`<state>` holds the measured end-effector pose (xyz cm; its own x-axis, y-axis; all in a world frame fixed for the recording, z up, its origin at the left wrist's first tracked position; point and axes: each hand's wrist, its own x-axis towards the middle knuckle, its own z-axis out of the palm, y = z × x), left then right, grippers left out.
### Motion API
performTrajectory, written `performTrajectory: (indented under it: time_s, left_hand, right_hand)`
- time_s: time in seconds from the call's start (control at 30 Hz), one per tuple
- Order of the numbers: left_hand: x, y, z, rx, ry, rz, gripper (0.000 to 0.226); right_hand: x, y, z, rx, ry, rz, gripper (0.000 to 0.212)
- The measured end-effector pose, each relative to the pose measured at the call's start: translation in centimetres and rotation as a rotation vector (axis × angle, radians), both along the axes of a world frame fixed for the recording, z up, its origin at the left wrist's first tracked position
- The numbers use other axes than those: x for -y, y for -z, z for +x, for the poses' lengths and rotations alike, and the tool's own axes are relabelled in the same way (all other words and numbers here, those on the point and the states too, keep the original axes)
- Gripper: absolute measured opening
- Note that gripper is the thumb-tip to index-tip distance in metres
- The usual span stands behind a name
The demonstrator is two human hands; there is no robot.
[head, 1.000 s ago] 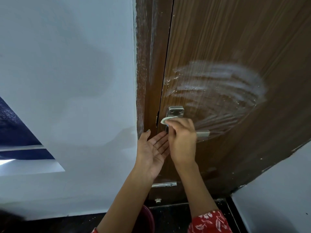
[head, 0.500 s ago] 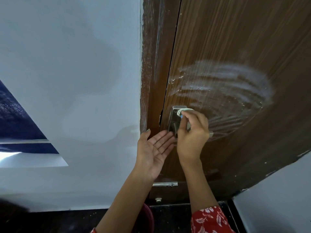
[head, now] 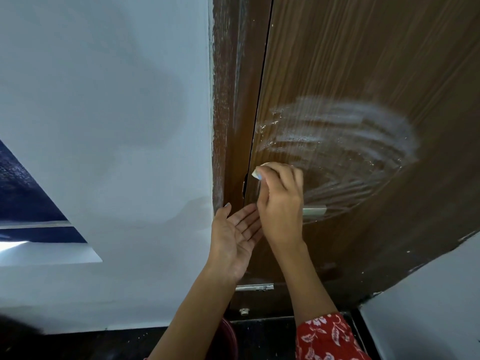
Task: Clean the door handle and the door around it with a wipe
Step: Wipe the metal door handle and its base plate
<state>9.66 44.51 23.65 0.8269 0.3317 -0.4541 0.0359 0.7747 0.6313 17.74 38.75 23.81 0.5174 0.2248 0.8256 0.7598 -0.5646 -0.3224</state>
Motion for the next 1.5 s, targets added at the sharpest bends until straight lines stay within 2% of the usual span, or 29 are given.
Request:
performTrajectory:
  time_s: [0.13,0.3,0.47,0.63,0.77,0.83,1.0,1.1,1.17,1.27,1.37,1.5]
  left_hand:
    - [-0.4,-0.1,-0.2,0.015,-0.001,-0.009,0.051]
    - [-0.6,-0.3,-0.2,0.009,-0.003,0.008,0.049]
    - [-1.3,-0.3,-0.5,0.022,-0.023,0.021,0.048]
    - [-1.8,-0.3,-0.4,0.023,-0.132,0.064,0.046]
    - [-2.1,-0.5,-0.5,0.033,-0.181,0.107,0.045]
    - [-2.2,-0.6,-0.5,0.048,-0.204,0.132,0.045]
    - [-2.5,-0.7,-0.6,0.076,-0.203,0.171,0.047]
    - [-2.5,-0.7,-0.7,0.079,-0.192,0.184,0.048]
    - [-2.6,-0.7,-0.7,0.081,-0.194,0.183,0.048]
    - [-2.8,-0.6,-0.7,0.087,-0.193,0.198,0.048]
    - [-2.8,-0.5,-0.8,0.086,-0.189,0.195,0.048]
    - [-2.6,-0.5,-0.8,0.096,-0.175,0.182,0.047]
  right_hand:
    - [1.2,-0.4,0.2,-0.105,0.13,0.132,0.025]
    - [-0.2,0.3,-0.3,0.017,0.022,-0.001,0.023]
    - [0.6,0.8,-0.1,-0.066,0.109,0.265,0.022]
    - [-1.2,2.0,-1.5,0.013,0.077,0.009,0.028]
    - [-1.9,3.5,-3.0,-0.06,0.16,-0.126,0.038]
    - [-2.1,3.5,-3.4,-0.07,0.156,-0.109,0.037]
    - [-1.4,1.5,-1.6,-0.02,0.097,0.122,0.029]
    - [-0.4,1.4,-1.3,0.012,0.064,0.064,0.021]
    - [0.4,1.4,-1.6,-0.037,0.067,0.019,0.018]
    - [1.1,0.4,-1.3,-0.141,0.077,0.126,0.015]
    - [0.3,-0.1,-1.1,-0.105,0.031,0.22,0.012]
    - [-0.4,1.4,-2.0,-0.124,0.061,0.113,0.015]
